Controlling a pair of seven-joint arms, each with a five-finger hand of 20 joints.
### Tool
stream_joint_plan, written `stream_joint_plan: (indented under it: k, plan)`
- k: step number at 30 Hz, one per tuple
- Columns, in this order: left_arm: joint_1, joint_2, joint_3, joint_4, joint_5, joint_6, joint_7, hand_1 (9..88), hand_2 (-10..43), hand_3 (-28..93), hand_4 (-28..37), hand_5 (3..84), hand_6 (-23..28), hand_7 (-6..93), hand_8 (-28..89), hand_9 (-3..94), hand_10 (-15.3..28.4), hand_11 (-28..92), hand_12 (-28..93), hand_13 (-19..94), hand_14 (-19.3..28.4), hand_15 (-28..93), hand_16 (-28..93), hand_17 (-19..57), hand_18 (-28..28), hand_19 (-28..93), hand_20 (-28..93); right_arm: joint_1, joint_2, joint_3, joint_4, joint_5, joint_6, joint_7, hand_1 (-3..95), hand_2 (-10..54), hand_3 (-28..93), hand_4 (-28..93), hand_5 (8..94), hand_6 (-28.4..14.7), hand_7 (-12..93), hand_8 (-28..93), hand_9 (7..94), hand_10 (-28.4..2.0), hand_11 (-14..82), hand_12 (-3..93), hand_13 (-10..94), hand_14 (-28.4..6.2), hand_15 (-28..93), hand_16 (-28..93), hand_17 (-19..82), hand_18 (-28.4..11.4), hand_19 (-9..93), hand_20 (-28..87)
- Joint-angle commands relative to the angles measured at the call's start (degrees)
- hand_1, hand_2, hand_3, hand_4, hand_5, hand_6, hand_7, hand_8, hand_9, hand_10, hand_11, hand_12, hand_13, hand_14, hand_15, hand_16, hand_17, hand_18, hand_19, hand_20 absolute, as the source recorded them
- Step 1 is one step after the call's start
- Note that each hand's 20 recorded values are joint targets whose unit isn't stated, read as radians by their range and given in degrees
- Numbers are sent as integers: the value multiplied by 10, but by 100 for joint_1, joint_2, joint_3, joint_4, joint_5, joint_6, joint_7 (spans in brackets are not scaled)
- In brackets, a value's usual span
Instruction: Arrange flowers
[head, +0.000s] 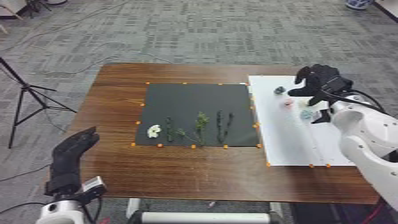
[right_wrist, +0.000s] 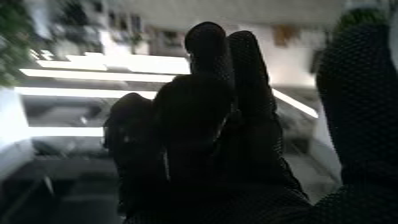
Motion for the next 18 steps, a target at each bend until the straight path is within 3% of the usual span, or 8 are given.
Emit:
stream_joint_plan:
  k: [1, 6, 12, 17, 18]
  plan:
    - [-37, -65, 5, -50, 68, -63, -43, 288, 23, 702, -267, 477, 13, 206, -102, 489, 134, 242, 131, 380, 159, 179, 7, 37, 126, 146, 160, -505, 73, 183, 373, -184, -170, 6, 383, -95, 649, -183, 616, -27, 258, -48, 694, -127, 352, 321, 810, -64, 623, 362, 544, -164, 932, 543]
    - [14, -85, -8, -81, 102, -91, -48, 289, 23, 701, -265, 482, 12, 206, -102, 491, 134, 243, 131, 382, 161, 183, 8, 37, 126, 146, 162, -506, 11, 157, 671, -351, -366, -99, 379, -95, 656, -184, 601, -22, 265, -51, 678, -125, 337, 315, 805, -65, 626, 365, 539, -166, 932, 547]
    - [-9, -146, 34, -57, 96, -132, -57, 289, 22, 700, -264, 484, 12, 205, -101, 492, 135, 244, 132, 384, 162, 189, 8, 37, 127, 147, 163, -578, -254, 217, 1056, -519, -250, -117, 379, -95, 661, -189, 597, -23, 270, -55, 677, -126, 336, 315, 803, -65, 630, 364, 538, -167, 932, 548]
    - [26, -185, 37, -81, 109, -125, -73, 290, 23, 699, -262, 486, 11, 205, -101, 492, 135, 244, 132, 387, 164, 196, 9, 37, 127, 147, 163, -676, -499, 187, 1282, -533, -305, -12, 430, -95, 667, -190, 596, -21, 276, -57, 678, -124, 337, 314, 804, -61, 631, 360, 540, -161, 932, 542]
    - [29, -189, 38, -85, 102, -129, -75, 290, 23, 698, -263, 486, 11, 205, -101, 492, 135, 244, 133, 388, 165, 199, 9, 37, 127, 147, 164, -716, -506, 165, 1294, -519, -252, 47, 456, -95, 653, -192, 595, -20, 279, -38, 686, -120, 307, 353, 805, -59, 632, 358, 540, -159, 932, 536]
